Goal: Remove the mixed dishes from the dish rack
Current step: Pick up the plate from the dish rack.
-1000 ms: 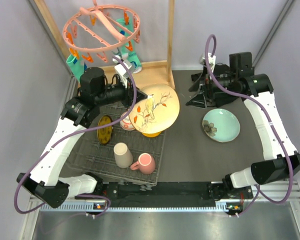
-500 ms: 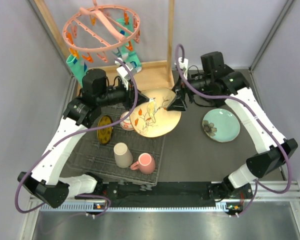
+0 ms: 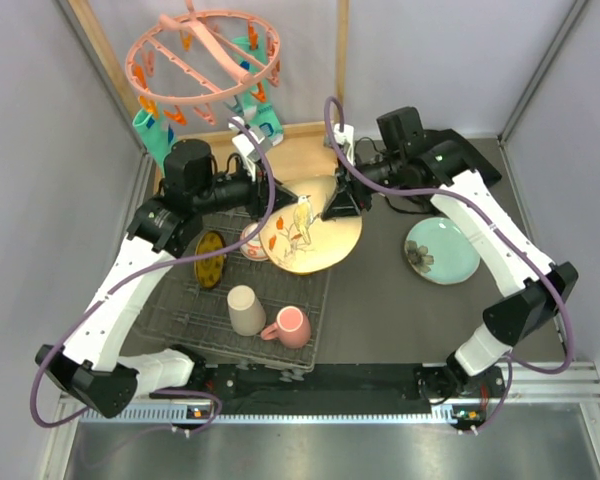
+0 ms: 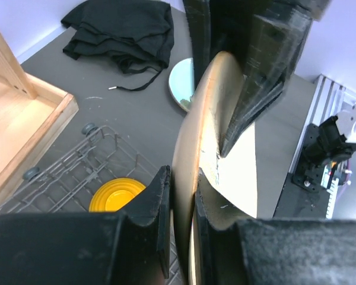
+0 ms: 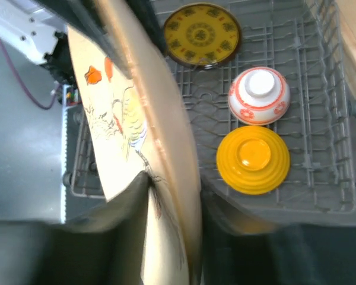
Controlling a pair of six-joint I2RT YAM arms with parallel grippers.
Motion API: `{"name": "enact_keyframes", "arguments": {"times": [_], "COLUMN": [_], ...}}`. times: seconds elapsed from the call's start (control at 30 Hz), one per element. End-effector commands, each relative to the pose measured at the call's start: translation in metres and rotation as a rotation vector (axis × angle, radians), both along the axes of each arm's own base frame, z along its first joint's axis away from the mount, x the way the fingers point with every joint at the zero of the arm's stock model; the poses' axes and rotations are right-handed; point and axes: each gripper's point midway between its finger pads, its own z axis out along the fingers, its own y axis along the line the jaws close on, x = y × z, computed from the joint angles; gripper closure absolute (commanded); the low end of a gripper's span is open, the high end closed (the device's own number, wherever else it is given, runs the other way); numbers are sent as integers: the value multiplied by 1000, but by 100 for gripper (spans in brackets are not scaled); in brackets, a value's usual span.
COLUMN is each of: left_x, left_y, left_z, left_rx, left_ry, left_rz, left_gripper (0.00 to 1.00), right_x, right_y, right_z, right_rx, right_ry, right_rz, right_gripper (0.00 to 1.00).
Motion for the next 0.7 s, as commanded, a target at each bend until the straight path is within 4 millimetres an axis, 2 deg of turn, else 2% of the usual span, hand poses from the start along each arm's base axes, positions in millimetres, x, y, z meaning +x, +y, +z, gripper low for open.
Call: {"name": "enact_keyframes", "arguments": {"times": [0.0,0.03,0.13,0.23,0.27,0.3,0.4,0.47,0.6,0.67], "left_x": [-19,-17,-15,-10,-9,-9,-4,3,11,9], "left_y": [-3,-2,0,3,5,7,13,21,37,41], "left_z": [63,63,64,64,66,67,72,82,94,93], "left_rx": [-138,-137,-134,-129,-127,-126,-124,-122,-107,-86], "left_ry": [-174,-176,-179,-187,-189,-191,-198,-220,-252,-271], "left_rz": [-61,-47,-26,6,21,30,80,141,246,255], "left_gripper": [99,96,86,63,48,41,28,25,20,17], "right_x": [4,3,0,-3,-4,-4,-2,0,18,36], "right_y": [0,-1,-5,-9,-10,-11,-16,-20,-36,-58], "right_z": [21,20,19,20,19,19,16,12,4,1], "right_rx": [29,26,19,14,10,6,-19,-39,-66,-64], "right_ry": [-109,-108,-119,-131,-132,-133,-143,-144,-106,-69], "right_rz": [-8,-10,-19,-28,-31,-37,-67,-88,-187,-272], "right_gripper": [89,94,98,100,100,100,100,100,100,100]}}
